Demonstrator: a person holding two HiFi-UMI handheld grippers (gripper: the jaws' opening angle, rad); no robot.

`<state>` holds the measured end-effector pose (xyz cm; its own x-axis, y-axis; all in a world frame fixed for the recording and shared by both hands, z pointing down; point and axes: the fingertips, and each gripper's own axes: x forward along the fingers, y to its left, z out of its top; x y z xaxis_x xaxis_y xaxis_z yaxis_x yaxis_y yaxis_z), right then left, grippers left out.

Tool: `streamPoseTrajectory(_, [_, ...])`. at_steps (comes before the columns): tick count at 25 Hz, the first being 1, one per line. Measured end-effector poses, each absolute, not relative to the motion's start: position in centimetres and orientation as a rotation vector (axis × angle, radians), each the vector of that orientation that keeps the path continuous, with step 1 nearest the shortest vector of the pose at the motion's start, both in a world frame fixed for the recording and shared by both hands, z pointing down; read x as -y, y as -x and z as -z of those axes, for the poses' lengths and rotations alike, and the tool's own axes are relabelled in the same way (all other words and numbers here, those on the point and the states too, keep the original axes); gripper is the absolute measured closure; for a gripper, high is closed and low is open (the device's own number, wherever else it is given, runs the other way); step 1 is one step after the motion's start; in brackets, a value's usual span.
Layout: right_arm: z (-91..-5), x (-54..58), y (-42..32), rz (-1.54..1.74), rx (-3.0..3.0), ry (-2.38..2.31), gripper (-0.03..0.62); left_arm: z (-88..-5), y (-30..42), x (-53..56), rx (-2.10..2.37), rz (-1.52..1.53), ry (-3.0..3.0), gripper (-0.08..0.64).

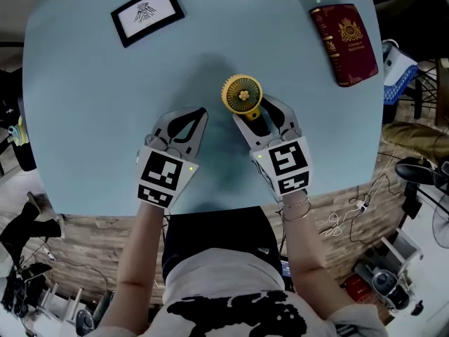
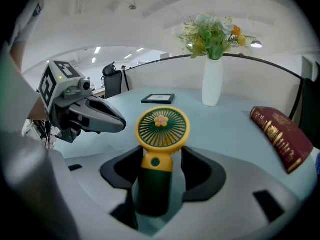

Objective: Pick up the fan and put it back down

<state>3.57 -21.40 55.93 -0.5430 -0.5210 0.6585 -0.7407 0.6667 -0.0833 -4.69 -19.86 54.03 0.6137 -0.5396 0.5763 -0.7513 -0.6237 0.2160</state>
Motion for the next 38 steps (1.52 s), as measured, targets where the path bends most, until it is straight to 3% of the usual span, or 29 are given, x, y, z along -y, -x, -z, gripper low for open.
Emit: streamPoseTrajectory(38, [-58.8, 20.4, -4.1, -0.516, 2.162, -0.989, 0.342, -54.9, 3.6, 19.2, 1.001, -0.670, -2.364, 0.548])
